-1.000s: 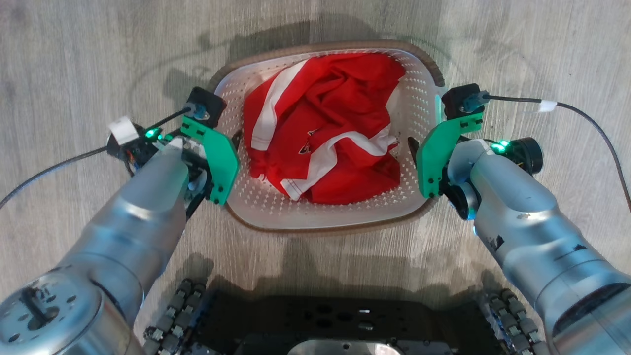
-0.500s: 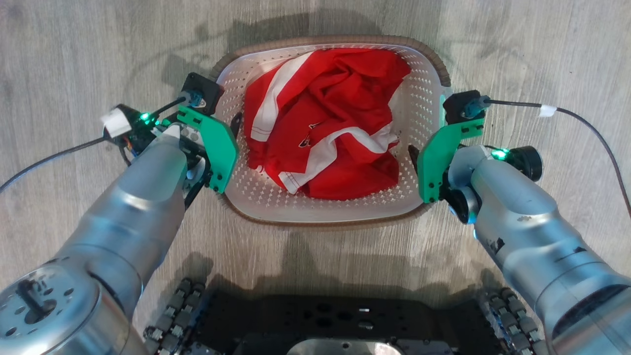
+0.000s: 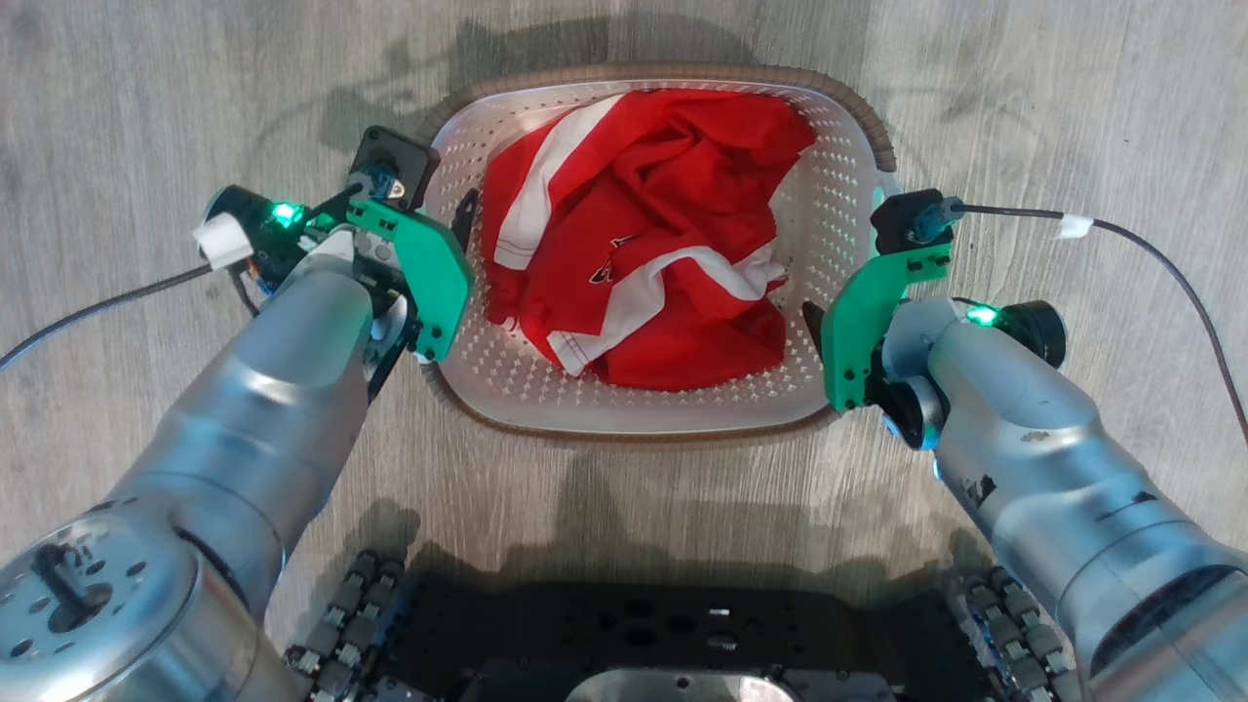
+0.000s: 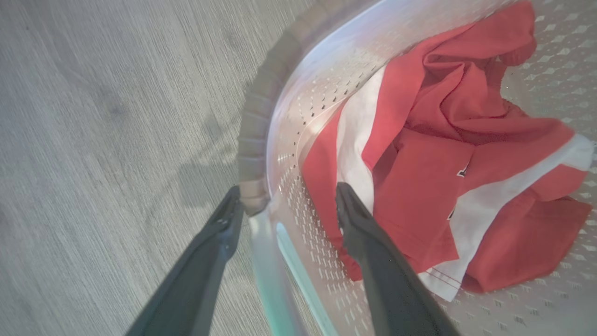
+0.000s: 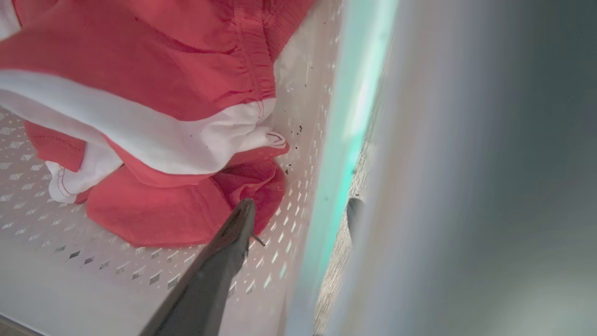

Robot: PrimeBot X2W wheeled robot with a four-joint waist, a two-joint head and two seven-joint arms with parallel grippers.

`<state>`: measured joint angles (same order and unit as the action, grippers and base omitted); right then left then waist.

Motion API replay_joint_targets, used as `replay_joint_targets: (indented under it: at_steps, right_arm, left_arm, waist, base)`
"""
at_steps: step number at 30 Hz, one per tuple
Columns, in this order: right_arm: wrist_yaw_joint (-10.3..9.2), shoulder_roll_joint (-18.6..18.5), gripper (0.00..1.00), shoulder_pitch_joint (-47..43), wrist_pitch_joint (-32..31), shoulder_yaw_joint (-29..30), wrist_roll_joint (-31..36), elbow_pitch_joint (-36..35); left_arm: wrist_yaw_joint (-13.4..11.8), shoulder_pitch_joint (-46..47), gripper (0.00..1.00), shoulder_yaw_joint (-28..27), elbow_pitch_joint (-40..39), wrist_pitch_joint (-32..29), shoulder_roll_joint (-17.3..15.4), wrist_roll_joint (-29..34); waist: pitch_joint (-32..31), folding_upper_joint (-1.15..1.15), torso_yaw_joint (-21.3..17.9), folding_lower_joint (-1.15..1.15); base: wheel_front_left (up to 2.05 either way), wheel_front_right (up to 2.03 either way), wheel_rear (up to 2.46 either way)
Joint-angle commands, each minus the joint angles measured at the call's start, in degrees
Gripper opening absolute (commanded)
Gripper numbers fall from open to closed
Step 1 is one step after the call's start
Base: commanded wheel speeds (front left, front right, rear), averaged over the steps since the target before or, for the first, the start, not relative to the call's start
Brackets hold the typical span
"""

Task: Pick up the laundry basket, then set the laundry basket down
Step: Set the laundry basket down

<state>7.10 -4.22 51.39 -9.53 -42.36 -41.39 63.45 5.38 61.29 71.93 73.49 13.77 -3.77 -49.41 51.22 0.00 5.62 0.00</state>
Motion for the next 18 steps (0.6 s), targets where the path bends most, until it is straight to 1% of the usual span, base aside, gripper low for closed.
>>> replay_joint_targets:
  at_steps: [1,5,9,12,18]
  right_arm:
    - [0.39,1.3,1.00,-3.4,-0.3,-0.9,-0.5,-0.5]
    - [0.39,1.3,1.00,-3.4,-0.3,-1.4,-1.0,-0.2]
    - [0.39,1.3,1.00,-3.1,0.2,-1.7,-1.4,0.2]
    - [0.39,1.3,1.00,-2.7,0.8,-1.9,-1.4,0.6]
    - [0.39,1.3,1.00,-2.7,2.6,-2.5,-1.9,1.4]
  left_arm:
    - [-0.6,0.7,1.00,-0.5,0.4,0.8,-1.2,0.4]
    - [-1.1,1.0,1.00,-0.9,0.2,1.1,-1.2,0.7]
    - [-2.6,1.5,1.00,-2.2,-2.4,1.2,-1.9,1.7]
    - [-3.0,0.7,1.00,-2.9,-3.3,1.2,-2.5,2.5]
    - [-4.0,-1.6,1.00,-4.5,-3.5,1.2,-3.3,3.8]
  waist:
    - [0.0,0.00,0.0,0.00]
    - [0.0,0.00,0.0,0.00]
    - [-0.1,0.00,0.1,0.00]
    - [-0.5,0.00,0.0,0.00]
    - [-3.6,0.00,-0.6,0.00]
  base:
    - [0.00,0.00,0.00]
    - [0.00,0.00,0.00]
    - [0.00,0.00,0.00]
    - [0.00,0.00,0.00]
    - [0.00,0.00,0.00]
